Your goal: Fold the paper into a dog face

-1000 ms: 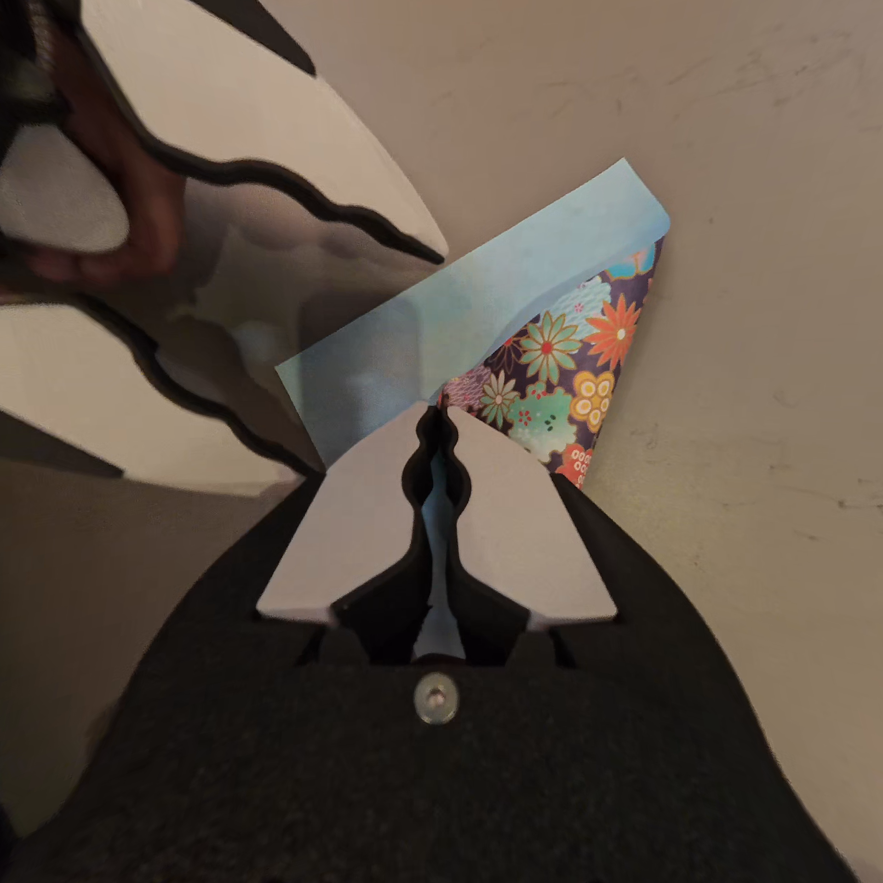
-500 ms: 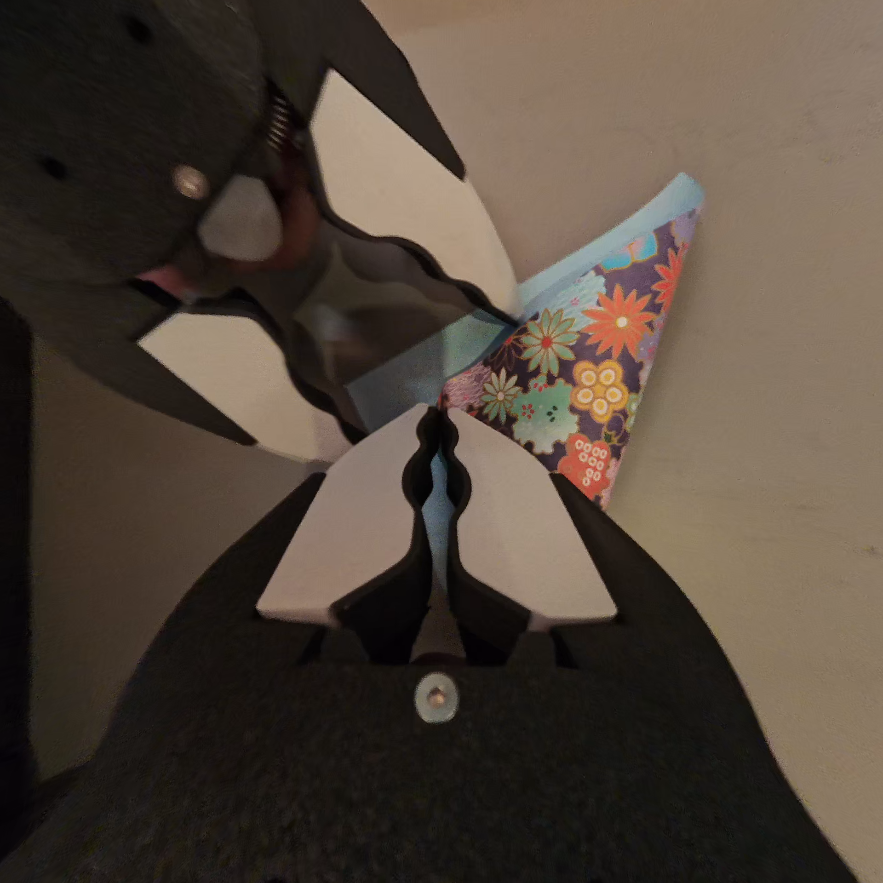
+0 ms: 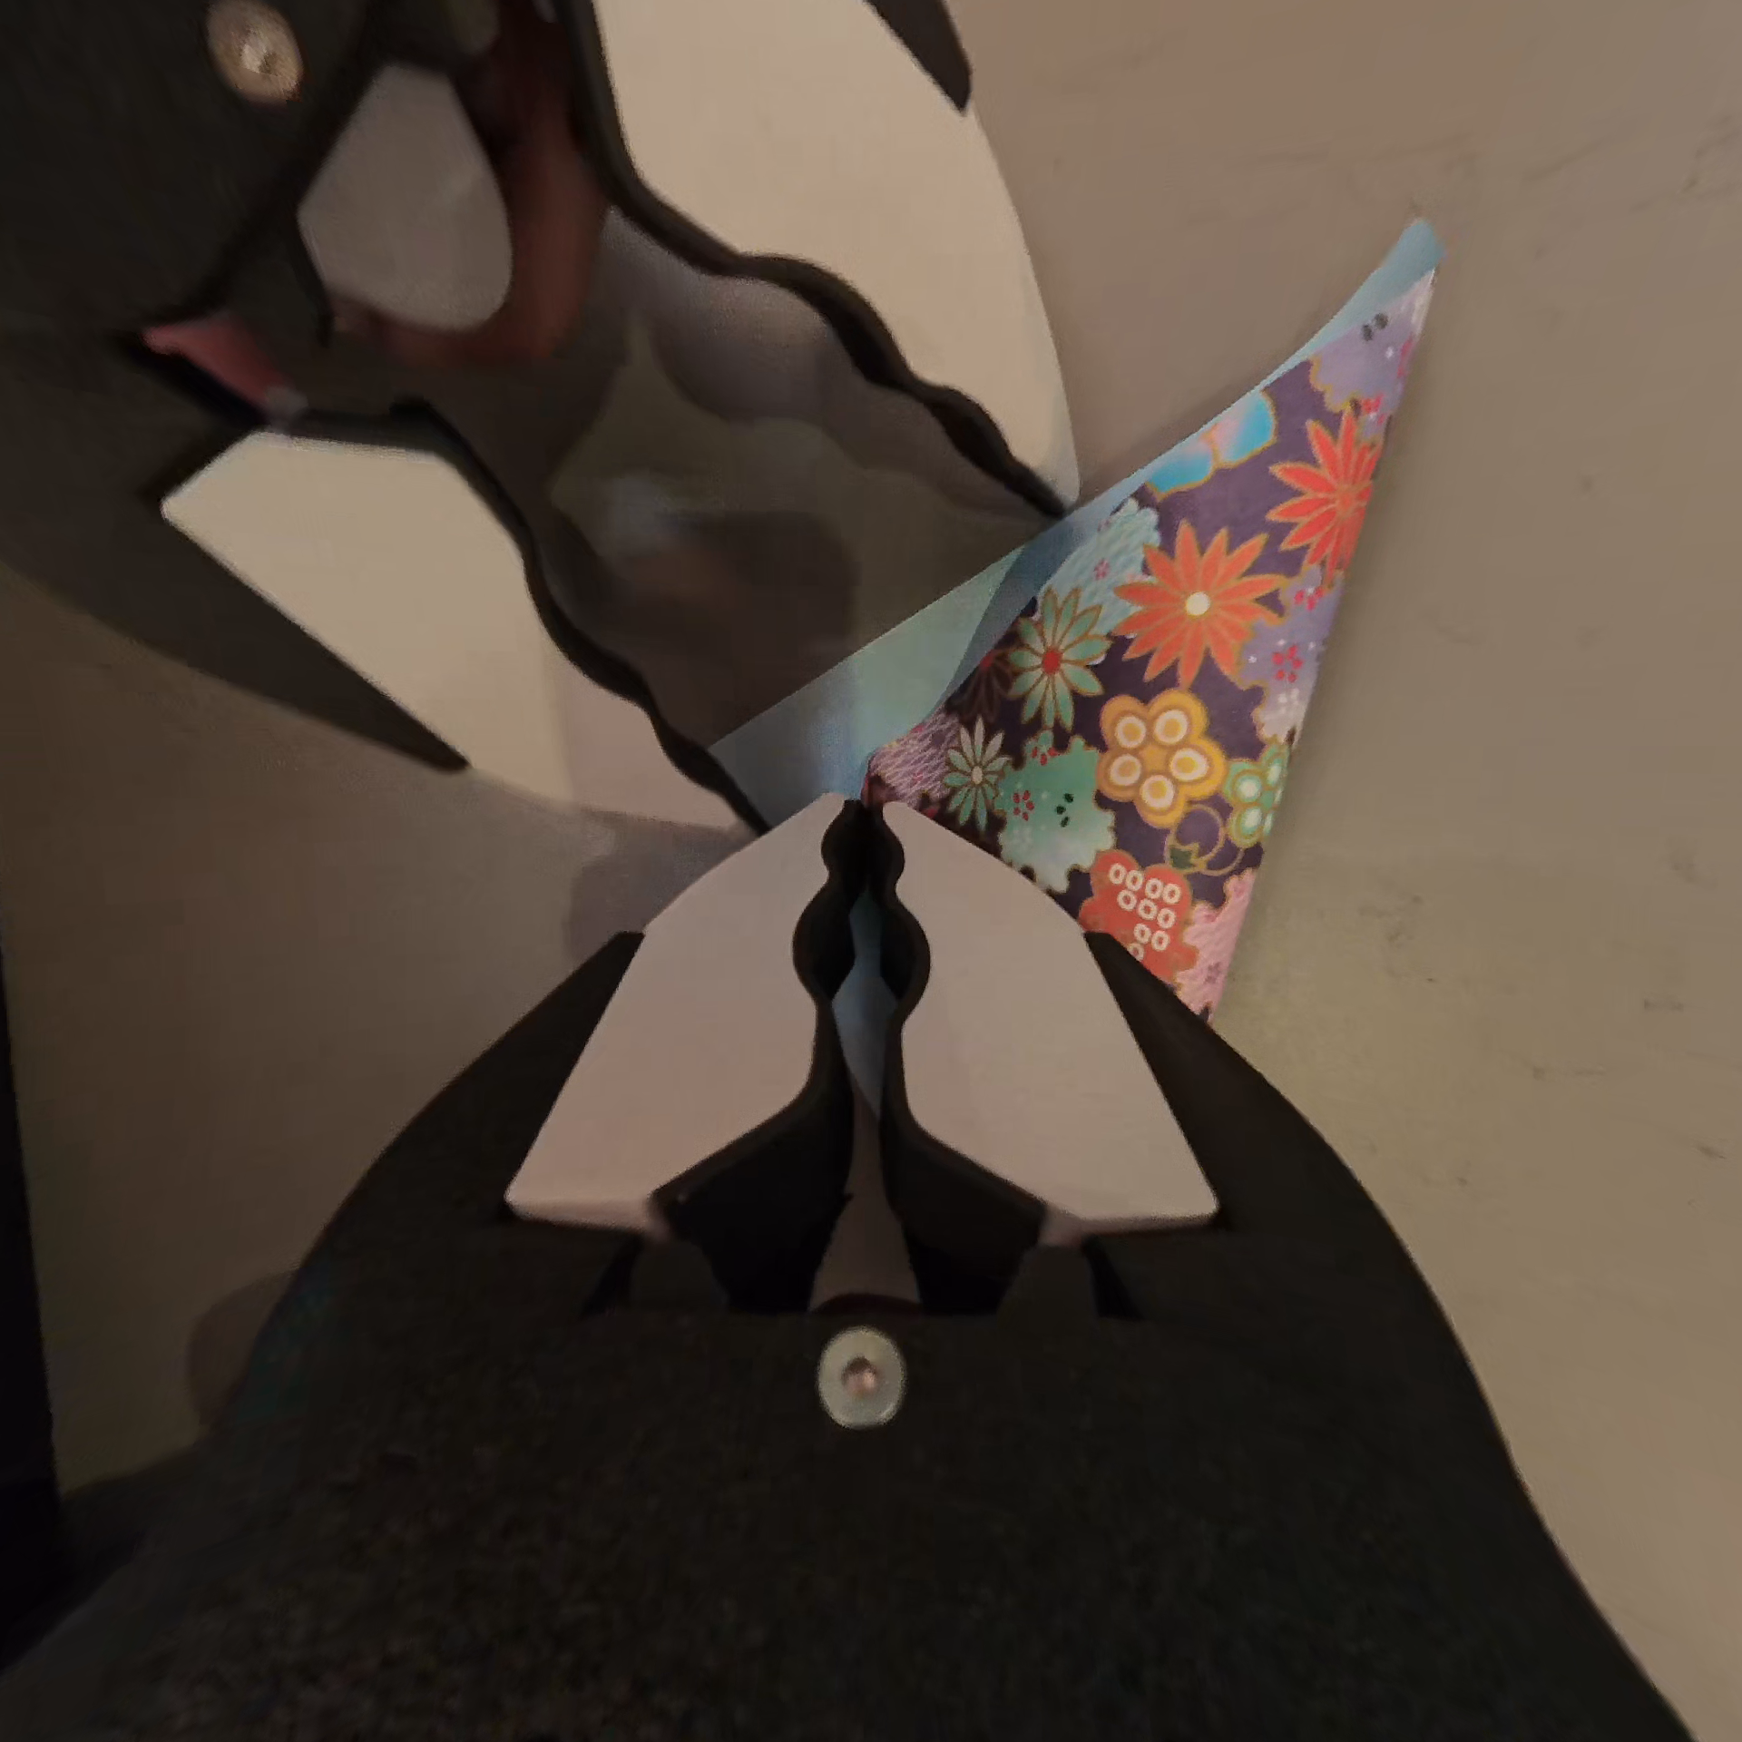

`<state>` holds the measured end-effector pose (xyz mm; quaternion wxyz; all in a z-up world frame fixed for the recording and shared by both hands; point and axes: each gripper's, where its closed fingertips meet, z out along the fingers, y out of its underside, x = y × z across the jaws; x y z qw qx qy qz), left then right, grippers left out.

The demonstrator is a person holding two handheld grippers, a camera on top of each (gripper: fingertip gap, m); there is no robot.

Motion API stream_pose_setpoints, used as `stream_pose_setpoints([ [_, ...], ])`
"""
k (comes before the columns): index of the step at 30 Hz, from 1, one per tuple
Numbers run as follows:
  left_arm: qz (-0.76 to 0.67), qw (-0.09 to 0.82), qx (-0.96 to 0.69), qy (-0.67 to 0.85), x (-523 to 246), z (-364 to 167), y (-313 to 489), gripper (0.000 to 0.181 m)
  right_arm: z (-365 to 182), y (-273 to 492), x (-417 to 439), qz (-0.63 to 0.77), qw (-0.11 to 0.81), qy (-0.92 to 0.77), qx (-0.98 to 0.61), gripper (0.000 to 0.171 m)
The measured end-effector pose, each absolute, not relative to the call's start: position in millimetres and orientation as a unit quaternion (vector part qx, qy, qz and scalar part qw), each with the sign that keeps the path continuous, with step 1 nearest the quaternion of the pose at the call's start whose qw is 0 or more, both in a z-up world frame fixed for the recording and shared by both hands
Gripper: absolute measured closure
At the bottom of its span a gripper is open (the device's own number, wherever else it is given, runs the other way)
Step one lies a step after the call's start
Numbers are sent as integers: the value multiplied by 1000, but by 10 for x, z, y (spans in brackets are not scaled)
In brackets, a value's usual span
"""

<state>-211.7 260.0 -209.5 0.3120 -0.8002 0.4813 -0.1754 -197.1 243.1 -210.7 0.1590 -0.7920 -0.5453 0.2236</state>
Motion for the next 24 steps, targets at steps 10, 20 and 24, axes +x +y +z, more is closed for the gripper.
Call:
stream_pose_setpoints([
  [10,-199,286,-767,538,-2112,-2105,2719,120,-2110,2567,-1910,181,152,-607,-759,171],
  [20,-209,303,-764,530,-2115,-2102,2697,117,-2107,2372,-1983,204,162,-586,-767,171],
  [24,-201,296,-774,522,-2206,-2089,2694,116,-2109,2373,-1980,193,160,-593,-765,171],
])
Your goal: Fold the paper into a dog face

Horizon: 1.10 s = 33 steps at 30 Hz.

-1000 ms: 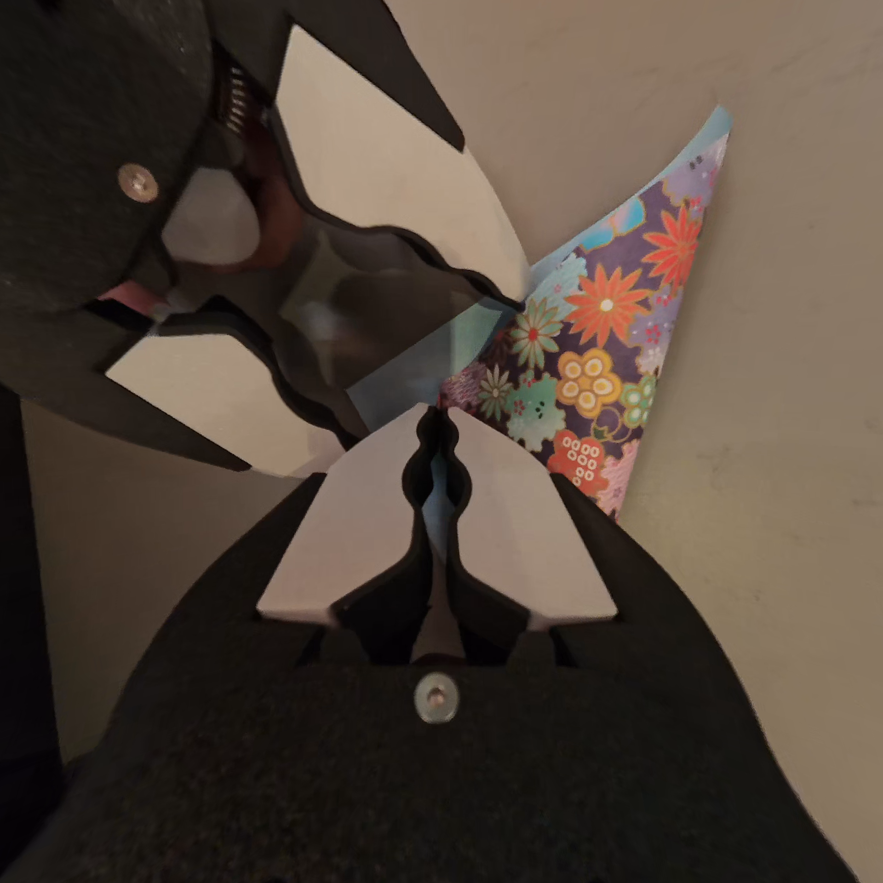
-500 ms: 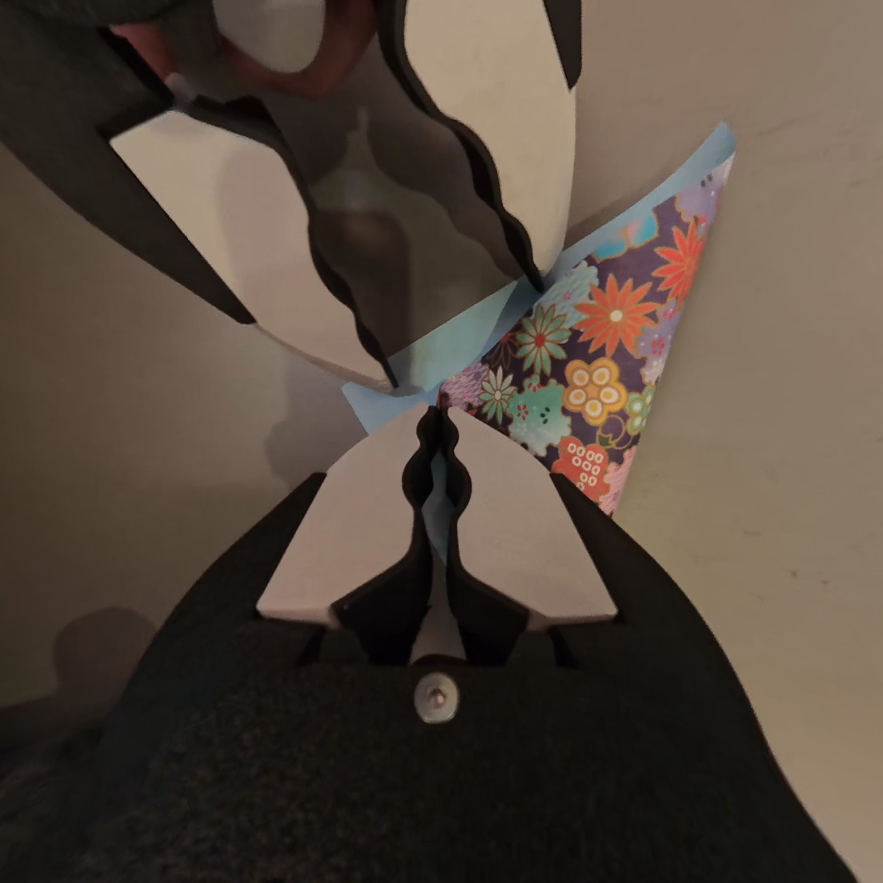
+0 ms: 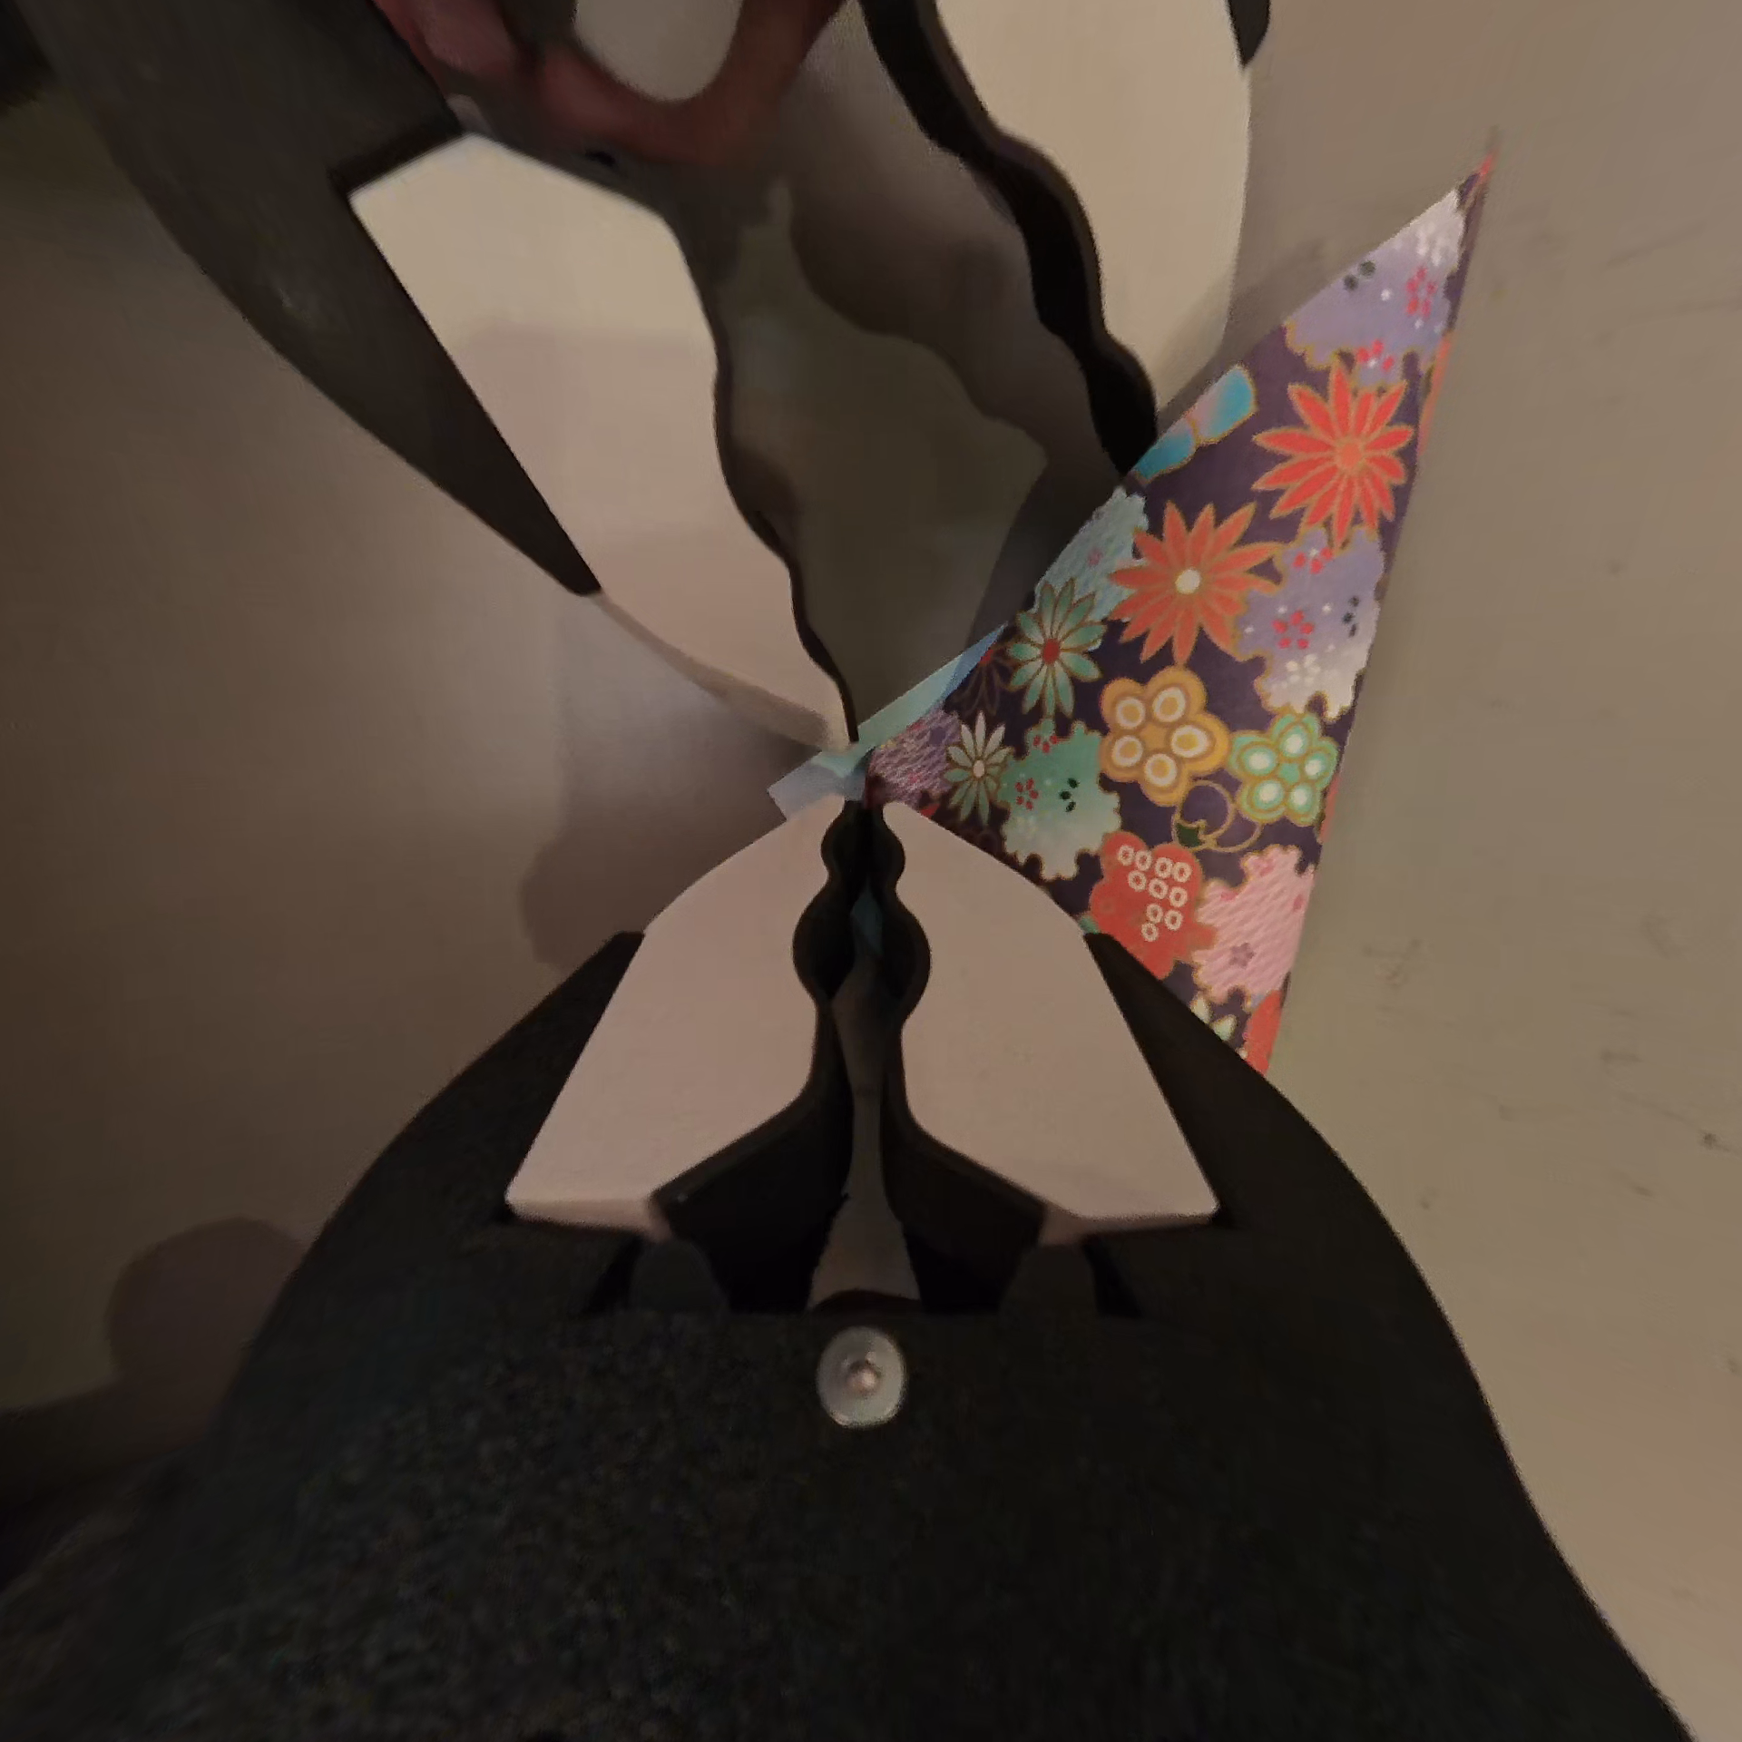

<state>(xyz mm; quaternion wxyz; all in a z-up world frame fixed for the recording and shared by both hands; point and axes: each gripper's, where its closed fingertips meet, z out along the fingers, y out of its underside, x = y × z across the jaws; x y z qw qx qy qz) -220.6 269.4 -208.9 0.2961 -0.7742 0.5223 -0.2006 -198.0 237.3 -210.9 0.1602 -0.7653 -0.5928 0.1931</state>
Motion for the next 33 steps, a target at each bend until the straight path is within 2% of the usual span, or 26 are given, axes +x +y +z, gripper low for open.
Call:
stream_pose_setpoints([
  [15,-184,307,-776,520,-2255,-2050,2855,137,-2111,2364,-1988,186,148,-605,-760,171],
  [21,-155,327,-695,621,-2311,-2048,2852,134,-2112,2366,-1985,193,141,-622,-746,171],
  [26,-199,322,-664,645,-2222,-2059,2844,137,-2109,2365,-1984,217,134,-626,-737,171],
  [28,-211,320,-665,641,-2200,-2058,2866,143,-2108,2360,-1971,221,132,-629,-734,171],
  [33,-221,310,-672,635,-2194,-2071,2875,179,-2106,2359,-1931,231,134,-632,-728,171],
])
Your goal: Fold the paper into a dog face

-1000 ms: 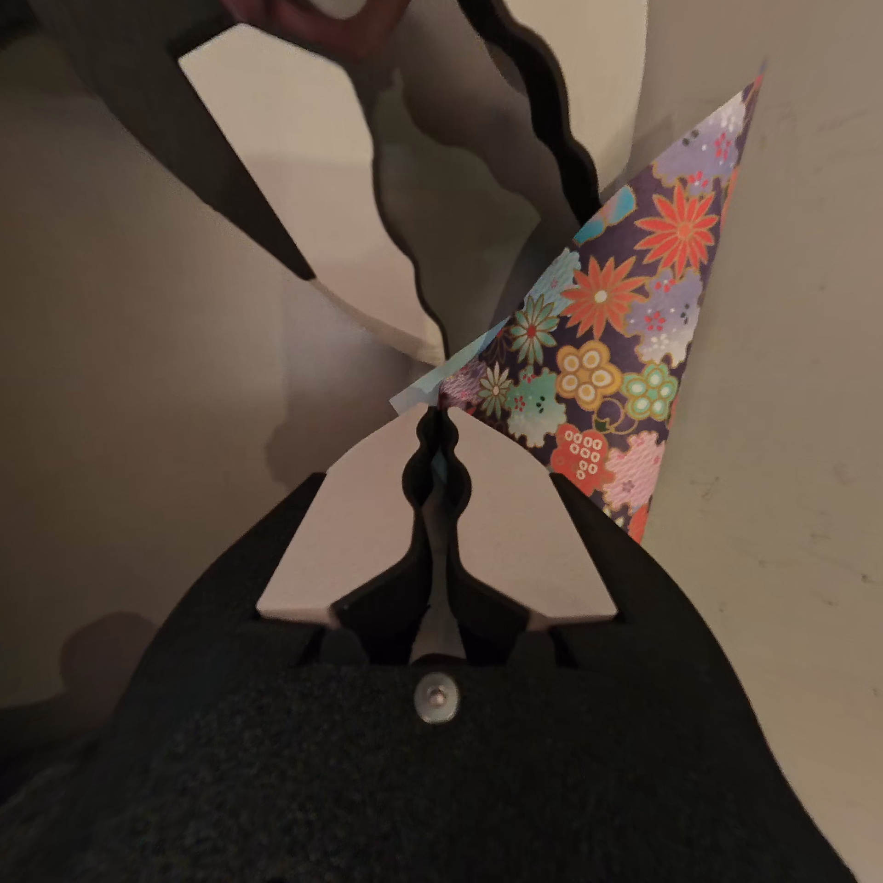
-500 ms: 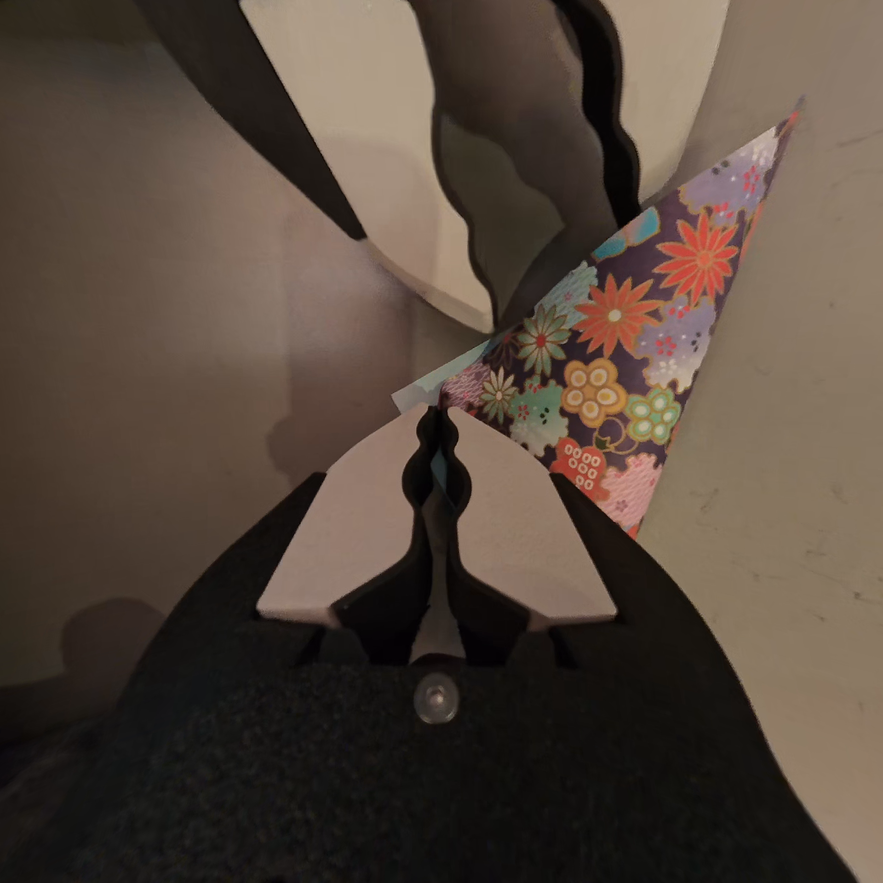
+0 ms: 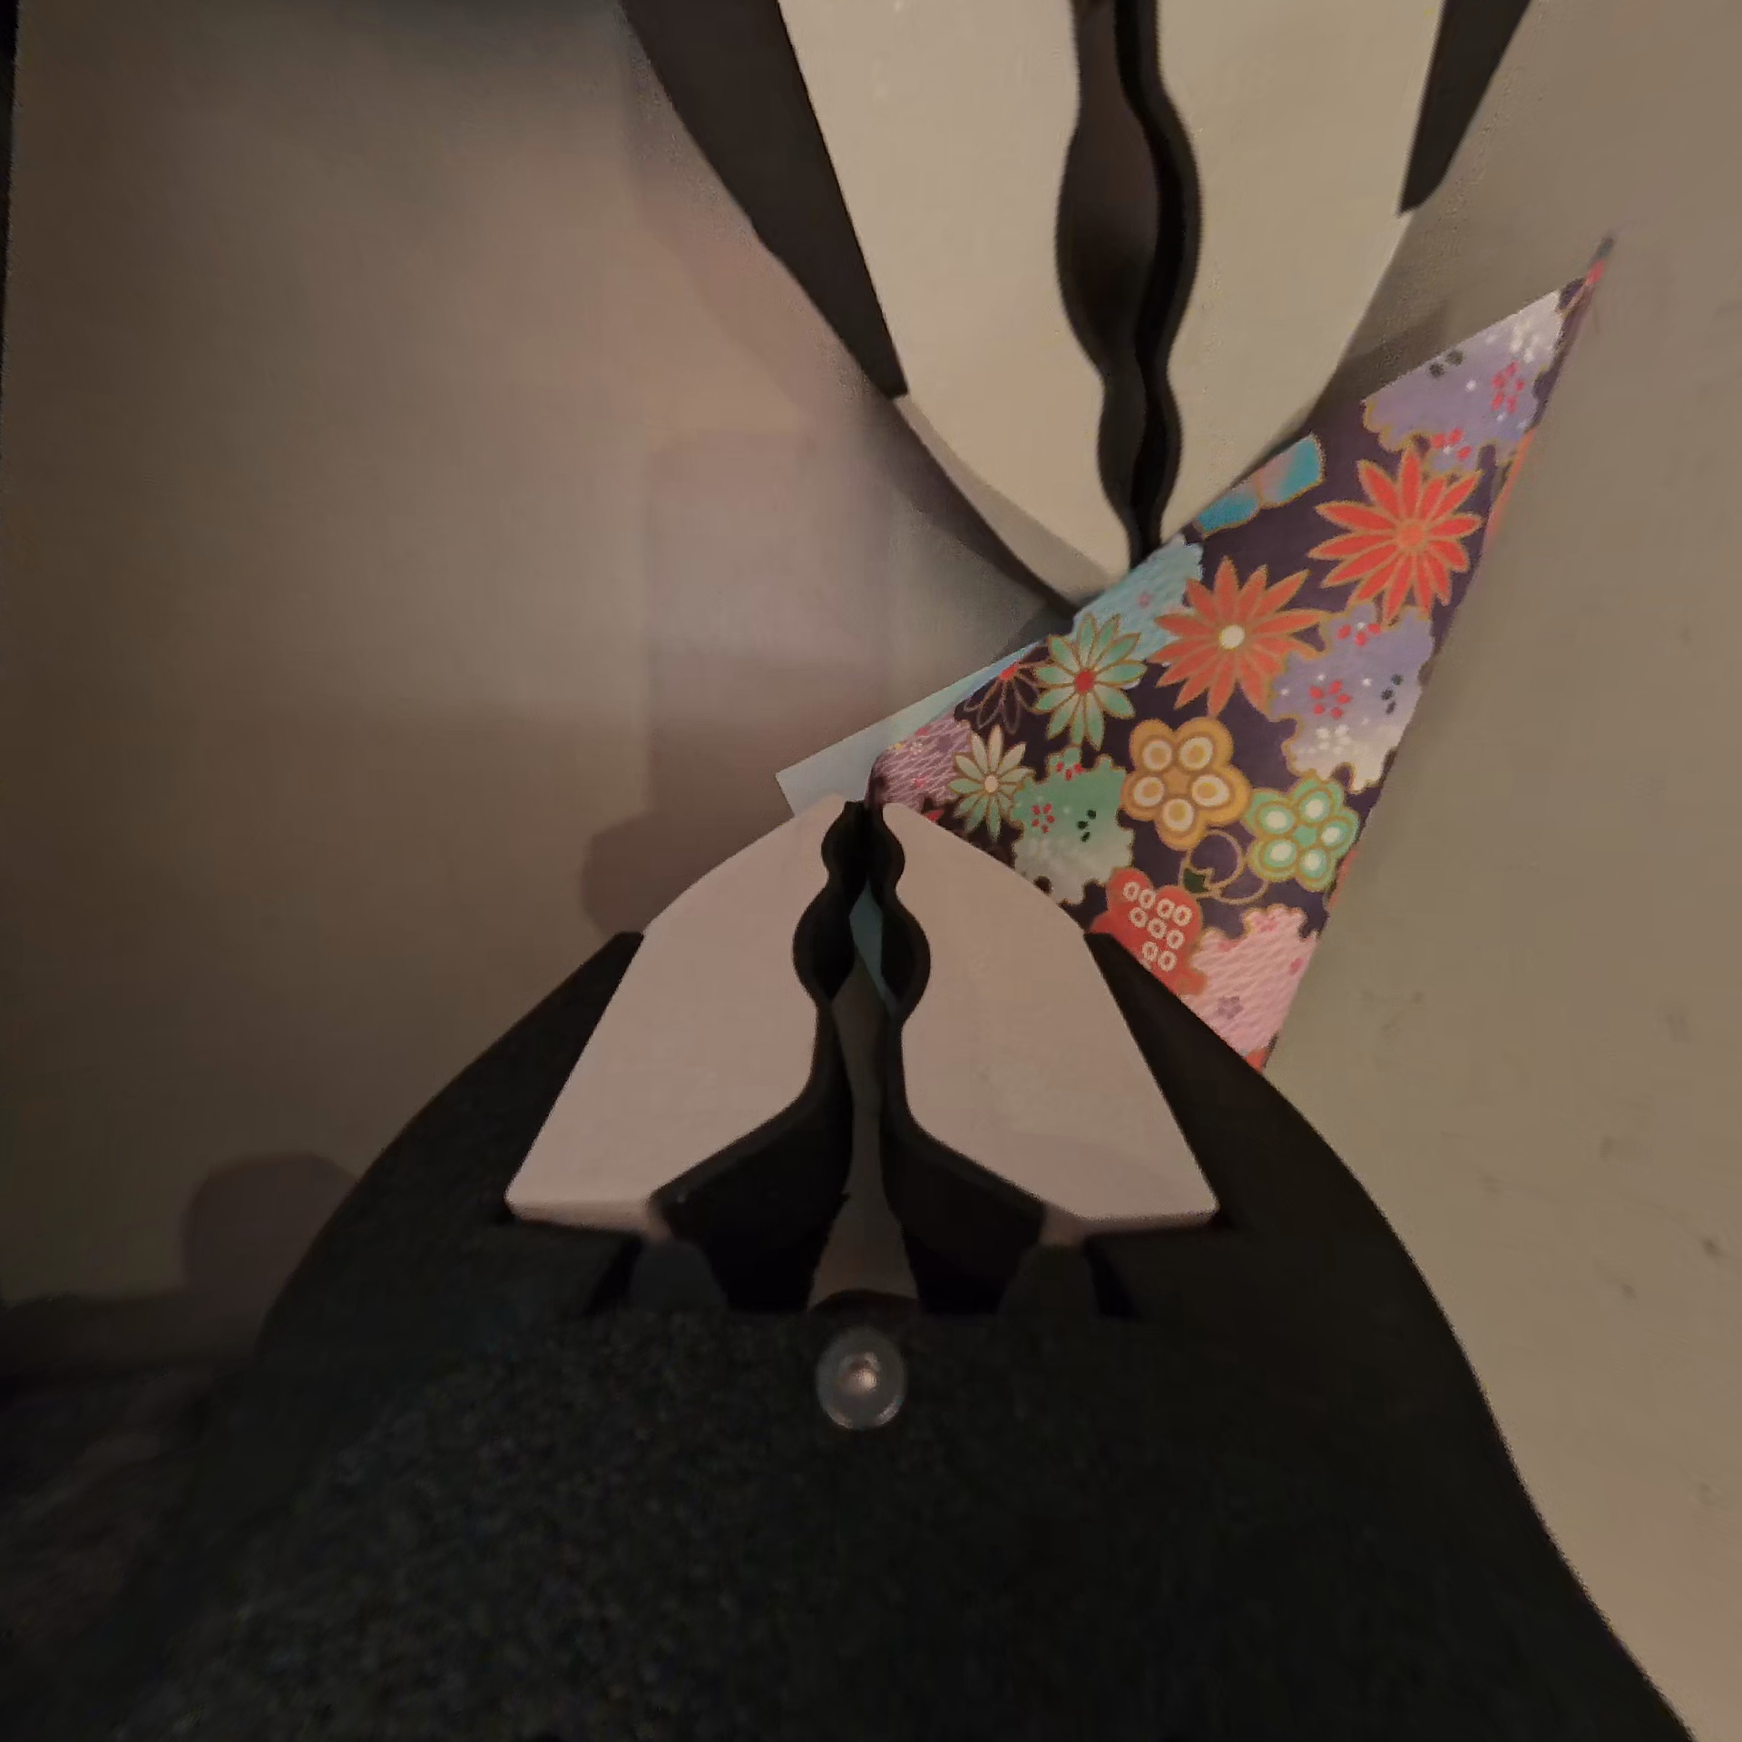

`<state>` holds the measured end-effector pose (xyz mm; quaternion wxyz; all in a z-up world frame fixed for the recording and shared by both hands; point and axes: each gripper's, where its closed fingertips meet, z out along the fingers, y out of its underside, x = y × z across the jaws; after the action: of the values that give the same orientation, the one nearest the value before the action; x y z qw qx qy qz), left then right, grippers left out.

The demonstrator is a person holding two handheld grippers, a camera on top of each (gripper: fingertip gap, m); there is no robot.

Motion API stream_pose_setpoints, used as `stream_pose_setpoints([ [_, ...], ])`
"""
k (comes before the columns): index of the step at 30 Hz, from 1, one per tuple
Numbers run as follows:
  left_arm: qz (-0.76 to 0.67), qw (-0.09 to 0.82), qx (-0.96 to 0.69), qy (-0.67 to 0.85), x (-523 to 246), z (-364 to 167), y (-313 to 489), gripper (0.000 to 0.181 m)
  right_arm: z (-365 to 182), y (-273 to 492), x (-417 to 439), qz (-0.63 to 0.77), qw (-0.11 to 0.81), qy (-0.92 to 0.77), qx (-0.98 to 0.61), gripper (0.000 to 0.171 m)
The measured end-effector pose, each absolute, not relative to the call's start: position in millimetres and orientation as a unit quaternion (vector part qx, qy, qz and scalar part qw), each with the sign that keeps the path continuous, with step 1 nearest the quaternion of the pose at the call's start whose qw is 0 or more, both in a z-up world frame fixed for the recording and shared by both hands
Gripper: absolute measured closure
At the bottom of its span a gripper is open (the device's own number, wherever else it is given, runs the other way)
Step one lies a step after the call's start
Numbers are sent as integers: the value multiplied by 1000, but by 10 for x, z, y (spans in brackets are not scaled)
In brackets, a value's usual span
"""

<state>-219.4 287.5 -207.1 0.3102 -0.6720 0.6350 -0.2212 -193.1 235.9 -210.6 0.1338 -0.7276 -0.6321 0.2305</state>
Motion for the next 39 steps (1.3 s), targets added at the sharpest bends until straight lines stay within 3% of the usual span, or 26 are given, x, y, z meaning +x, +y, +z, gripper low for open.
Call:
stream_pose_setpoints([
  [17,-154,312,-682,643,-2247,-2091,2913,181,-2048,2266,-1923,234,133,-629,-729,171],
  [20,-174,308,-686,636,-2371,-1954,2818,179,-1671,2202,-1960,278,167,-616,-718,171],
  [23,-238,331,-682,607,-2509,-1511,2581,158,-933,2068,-2081,335,221,-614,-680,171],
  [27,-288,415,-674,539,-2778,-746,2427,145,-417,2298,-1967,251,292,-626,-678,171],
  [31,-302,427,-689,502,-2959,-482,2368,145,-514,2692,-1833,224,300,-596,-710,171],
  [39,-298,361,-733,493,-2798,-1010,2170,141,-855,2697,-1786,243,311,-554,-733,171],
])
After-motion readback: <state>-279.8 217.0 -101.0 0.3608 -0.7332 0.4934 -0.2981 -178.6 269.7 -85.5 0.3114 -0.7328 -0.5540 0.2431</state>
